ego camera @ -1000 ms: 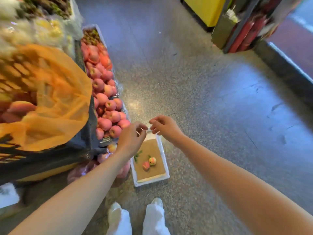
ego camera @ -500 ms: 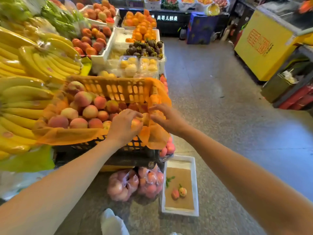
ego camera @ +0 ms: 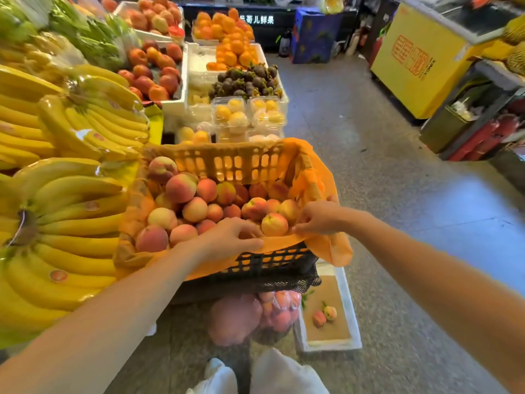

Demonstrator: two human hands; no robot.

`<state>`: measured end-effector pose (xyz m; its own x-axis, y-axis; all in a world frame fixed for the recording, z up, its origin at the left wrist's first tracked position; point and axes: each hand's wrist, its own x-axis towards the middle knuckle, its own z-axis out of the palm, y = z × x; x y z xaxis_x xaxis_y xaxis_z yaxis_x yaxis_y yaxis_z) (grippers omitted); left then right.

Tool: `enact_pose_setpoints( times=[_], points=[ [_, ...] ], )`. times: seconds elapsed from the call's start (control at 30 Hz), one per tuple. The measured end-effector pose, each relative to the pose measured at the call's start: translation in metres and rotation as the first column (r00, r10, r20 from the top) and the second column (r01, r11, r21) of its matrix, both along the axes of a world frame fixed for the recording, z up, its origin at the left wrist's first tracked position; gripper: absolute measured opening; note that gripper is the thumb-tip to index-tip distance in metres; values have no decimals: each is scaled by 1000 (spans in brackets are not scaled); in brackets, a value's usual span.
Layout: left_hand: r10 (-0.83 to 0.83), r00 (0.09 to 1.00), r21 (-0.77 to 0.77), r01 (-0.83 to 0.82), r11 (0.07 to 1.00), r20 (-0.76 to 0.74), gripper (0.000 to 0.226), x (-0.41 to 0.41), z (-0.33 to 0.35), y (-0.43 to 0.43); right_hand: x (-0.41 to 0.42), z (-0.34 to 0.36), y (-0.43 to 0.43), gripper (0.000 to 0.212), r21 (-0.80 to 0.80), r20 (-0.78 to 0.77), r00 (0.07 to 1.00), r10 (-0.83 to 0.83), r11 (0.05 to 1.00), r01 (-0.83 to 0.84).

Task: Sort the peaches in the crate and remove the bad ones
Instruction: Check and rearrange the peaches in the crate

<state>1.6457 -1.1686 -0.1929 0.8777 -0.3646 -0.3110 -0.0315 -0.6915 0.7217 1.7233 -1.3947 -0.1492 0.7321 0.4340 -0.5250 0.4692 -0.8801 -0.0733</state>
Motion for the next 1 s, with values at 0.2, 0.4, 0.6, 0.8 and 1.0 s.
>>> enact_pose_setpoints(
  times=[0.2,0.4,0.6,0.8,1.0],
  points=[
    [208,964,133,-231,964,167,22,22,-5,42,35,-4,36,36,306,-46,998,-37,951,49],
    [186,841,534,-477,698,508,38,44,-16,64,60,-51,72,58,314,-80,996,45,949,-18],
    [162,878,604,-432,670,450,50,56,-21,84,73,-89,85,60,170,3,988,154,974,-152],
    [94,890,590,-370,717,445,41,76,-24,104,86,-90,77,60,186,9,998,63,980,-63],
    [2,871,528,-299,795,491,32,98,-22,115,105,-69,78,58,-54,100,980,169,985,-165]
  ],
)
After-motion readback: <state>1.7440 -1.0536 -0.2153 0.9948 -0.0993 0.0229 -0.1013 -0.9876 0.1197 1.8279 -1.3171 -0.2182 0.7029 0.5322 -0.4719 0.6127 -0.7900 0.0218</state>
